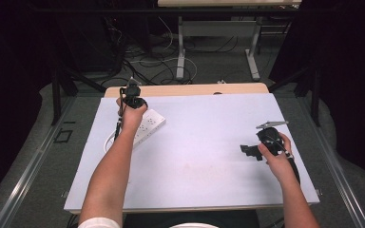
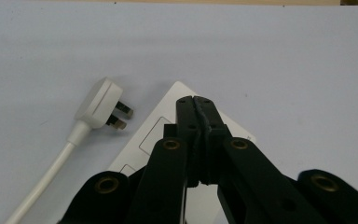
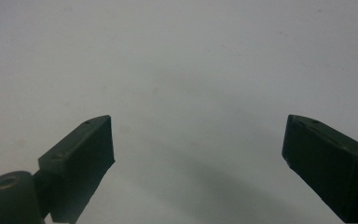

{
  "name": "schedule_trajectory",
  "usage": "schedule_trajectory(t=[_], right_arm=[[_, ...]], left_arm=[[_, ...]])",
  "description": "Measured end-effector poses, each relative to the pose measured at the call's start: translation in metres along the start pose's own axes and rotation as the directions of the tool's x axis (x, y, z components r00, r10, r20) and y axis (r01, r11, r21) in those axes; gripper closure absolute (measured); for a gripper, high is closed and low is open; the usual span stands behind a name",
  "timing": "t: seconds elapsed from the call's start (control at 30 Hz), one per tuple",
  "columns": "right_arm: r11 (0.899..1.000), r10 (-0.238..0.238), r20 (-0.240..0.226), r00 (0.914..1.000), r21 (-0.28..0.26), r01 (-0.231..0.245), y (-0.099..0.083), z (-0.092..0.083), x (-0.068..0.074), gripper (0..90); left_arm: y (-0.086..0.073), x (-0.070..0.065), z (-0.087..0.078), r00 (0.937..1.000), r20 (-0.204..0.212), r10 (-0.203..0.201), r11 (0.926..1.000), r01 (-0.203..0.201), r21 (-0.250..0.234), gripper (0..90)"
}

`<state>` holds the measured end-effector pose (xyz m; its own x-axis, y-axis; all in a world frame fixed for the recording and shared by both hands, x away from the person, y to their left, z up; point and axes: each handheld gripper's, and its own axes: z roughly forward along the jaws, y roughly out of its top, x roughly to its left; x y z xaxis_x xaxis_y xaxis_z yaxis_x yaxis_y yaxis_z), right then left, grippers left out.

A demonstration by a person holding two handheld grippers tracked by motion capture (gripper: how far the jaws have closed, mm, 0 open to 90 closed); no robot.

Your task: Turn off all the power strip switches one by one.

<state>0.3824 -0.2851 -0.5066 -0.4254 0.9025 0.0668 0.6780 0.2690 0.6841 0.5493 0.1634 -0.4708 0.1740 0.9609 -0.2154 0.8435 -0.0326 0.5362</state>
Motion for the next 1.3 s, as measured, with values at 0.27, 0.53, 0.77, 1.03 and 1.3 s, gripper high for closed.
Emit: schedule_trajectory(t=[0.27,0.53,0.77,1.03,1.3], right_arm=[[1.000,-0.004,0.001,1.0000,-0.005,0.004,0.000,0.000,0.000,8.2],[1.000,-0.008,0.003,1.0000,-0.011,0.008,0.000,-0.002,-0.001,8.2],[1.000,-0.012,0.002,0.9999,-0.012,0.012,0.000,-0.001,-0.002,8.2],[1.000,-0.014,0.000,0.9999,-0.009,0.014,0.000,-0.001,-0.002,8.2],[1.000,-0.011,0.002,0.9999,-0.009,0.011,0.000,-0.001,-0.002,8.2]], left_arm=[[0.009,-0.008,-0.002,0.9999,0.013,0.001,1.0000,-0.001,-0.008,90.0],[0.012,-0.008,0.005,0.9999,0.009,0.005,0.9999,-0.005,-0.013,90.0],[0.013,-0.005,0.015,1.0000,0.001,-0.001,1.0000,0.001,-0.002,90.0],[0.013,-0.001,0.023,0.9999,0.002,-0.017,0.9997,0.017,0.015,90.0],[0.008,0.000,0.034,0.9997,0.000,-0.025,0.9988,0.025,0.041,90.0]])
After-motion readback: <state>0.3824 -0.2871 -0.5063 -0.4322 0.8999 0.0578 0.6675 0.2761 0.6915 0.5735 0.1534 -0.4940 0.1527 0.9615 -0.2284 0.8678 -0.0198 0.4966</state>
